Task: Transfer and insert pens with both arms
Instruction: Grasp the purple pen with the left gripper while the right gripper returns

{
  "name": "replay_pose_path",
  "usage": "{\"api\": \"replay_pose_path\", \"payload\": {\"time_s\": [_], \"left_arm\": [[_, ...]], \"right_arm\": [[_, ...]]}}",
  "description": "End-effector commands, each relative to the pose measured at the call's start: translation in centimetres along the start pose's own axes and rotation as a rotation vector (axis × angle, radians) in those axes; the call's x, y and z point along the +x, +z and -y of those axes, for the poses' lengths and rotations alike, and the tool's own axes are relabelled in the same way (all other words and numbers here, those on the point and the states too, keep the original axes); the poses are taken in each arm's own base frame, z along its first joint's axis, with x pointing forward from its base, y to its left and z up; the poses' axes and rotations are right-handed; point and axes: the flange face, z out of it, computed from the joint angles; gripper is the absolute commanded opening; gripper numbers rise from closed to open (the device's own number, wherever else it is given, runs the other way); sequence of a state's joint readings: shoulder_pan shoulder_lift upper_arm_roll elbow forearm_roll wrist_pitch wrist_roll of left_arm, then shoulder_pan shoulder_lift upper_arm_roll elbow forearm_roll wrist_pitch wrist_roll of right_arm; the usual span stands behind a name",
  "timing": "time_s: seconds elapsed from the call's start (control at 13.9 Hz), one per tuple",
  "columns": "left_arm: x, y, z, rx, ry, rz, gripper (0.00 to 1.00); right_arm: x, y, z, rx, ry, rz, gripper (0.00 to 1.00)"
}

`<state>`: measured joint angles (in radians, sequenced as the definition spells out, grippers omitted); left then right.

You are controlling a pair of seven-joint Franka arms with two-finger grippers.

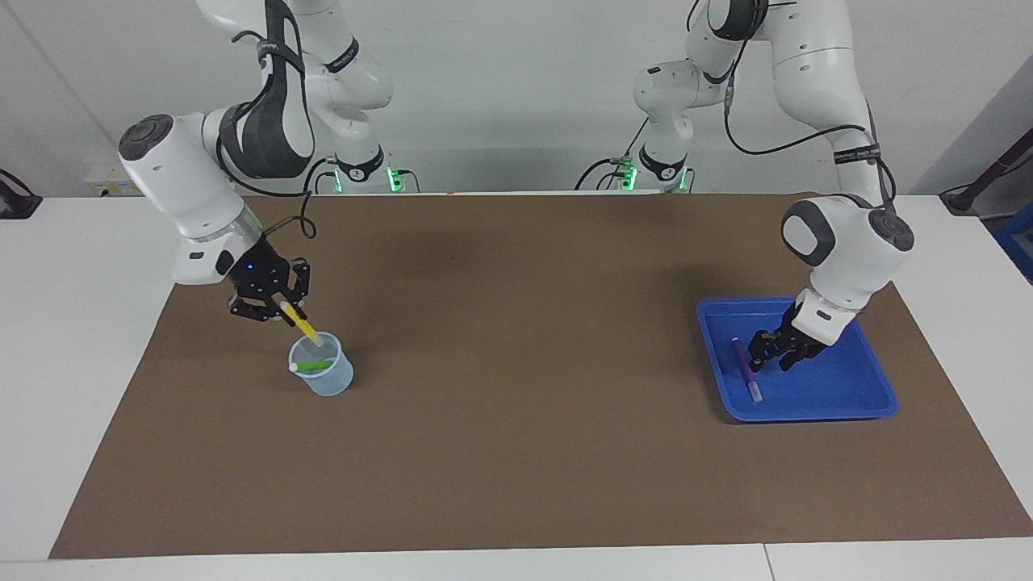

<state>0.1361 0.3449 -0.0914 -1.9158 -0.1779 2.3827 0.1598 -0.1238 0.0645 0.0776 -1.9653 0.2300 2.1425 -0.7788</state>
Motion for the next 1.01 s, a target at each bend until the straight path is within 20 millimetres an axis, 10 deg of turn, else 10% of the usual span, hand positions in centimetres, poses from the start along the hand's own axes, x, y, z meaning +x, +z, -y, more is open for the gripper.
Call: {"api": "replay_pose_path", "payload": {"time_s": [0.0,0.14,0.5,0.94], "left_arm": [[0.5,0.0,-1.0,0.016,0.026,-0.014,0.65],[0.6,0.1,-1.7,0.016,0.036,-0.02,0.62],[0.3,1.2,-1.5,0.016,0.033,-0.014,0.59],[0.5,1.9,-1.9,0.019,0.04,-0.036,0.57]], "right_arm": [[-0.4,0.3,-0.1,-0.016,-0.025,0.006,0.0],[-0.3,0.4,0.0,-0.015,-0.026,0.007,0.0],[-0.4,0.5,0.0,-0.016,-0.02,0.012,1.0],[-0.3,0.4,0.0,-0.016,-0.021,0.012,1.0]]}}
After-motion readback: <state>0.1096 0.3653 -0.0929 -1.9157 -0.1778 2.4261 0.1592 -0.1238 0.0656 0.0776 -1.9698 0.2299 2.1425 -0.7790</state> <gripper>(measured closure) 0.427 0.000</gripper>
